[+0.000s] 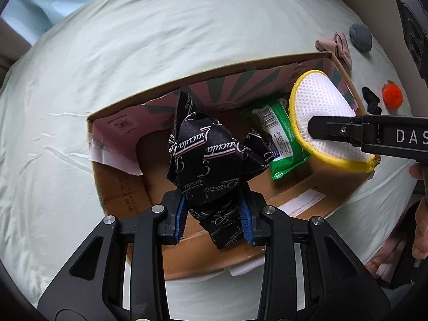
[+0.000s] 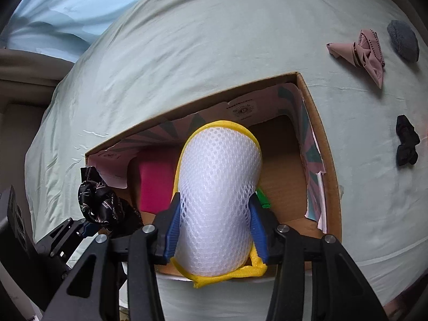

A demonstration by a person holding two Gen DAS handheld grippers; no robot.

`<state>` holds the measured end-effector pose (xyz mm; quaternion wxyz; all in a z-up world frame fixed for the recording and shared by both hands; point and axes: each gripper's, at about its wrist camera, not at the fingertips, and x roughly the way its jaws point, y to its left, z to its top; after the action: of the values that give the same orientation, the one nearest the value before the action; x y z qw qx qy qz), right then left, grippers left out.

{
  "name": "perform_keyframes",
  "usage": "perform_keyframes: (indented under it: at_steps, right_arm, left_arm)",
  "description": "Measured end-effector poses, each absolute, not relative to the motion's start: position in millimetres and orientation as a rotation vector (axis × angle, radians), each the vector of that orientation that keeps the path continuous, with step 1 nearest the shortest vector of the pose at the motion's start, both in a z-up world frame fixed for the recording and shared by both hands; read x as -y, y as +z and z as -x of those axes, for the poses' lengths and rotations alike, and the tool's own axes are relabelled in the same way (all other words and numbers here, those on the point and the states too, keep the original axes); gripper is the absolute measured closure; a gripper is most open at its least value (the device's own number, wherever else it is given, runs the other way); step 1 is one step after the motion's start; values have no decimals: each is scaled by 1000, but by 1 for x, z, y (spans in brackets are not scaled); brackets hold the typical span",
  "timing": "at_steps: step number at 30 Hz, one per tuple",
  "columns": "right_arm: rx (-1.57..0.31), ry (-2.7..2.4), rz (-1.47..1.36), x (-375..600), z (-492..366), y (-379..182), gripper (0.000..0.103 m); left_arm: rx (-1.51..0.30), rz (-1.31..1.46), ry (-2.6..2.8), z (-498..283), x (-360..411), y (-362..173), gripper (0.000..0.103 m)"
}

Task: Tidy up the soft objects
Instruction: 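Carry scarf and mesh pad over the box and open both tools, then lift both tools up and back from the box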

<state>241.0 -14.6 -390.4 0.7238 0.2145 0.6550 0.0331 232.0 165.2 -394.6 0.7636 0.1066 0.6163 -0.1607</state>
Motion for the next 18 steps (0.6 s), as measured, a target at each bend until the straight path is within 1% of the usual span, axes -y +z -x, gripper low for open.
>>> perform_keyframes:
  at_steps: [1,3,4,5,6,7,8,9,18]
  right_arm:
    - [-1450,77,-480,15,-242,-394,58]
    - [-1446,76,-493,17,-243,-397,48]
    - [-1441,76,-502,19,-244,-399,43]
    - [-1435,75,-506,19,-245,-401,32]
    - [-1423,72,-502,20,-247,-401,22]
    - [-1411,71,-484,20,-247,-401,17]
    - [-1405,71,-468,20,-249,-400,9]
    - [-1403,76,-451,20,-249,-399,6]
    - [-1379,126,-415,19,-239,-388,6]
  left_arm:
    - [-1345,-241,-350,-234,-164,-399,73]
    - [-1353,-251,-356,-237,-163,-404,69]
    - [-1348,-250,-355,-239,-163,-405,56]
    - [-1347,-246,-360,-241,-162,-406,26]
    - [-1349,-241,-368,-242,-162,-406,9]
    - [-1349,-244,-361,-243,-162,-407,0]
    - [-1344,-246,-351,-244,-162,-407,0]
    - [-1344,-241,-351,-245,-163,-406,0]
    - [-1379,-192,-331,-241,-170,-405,0]
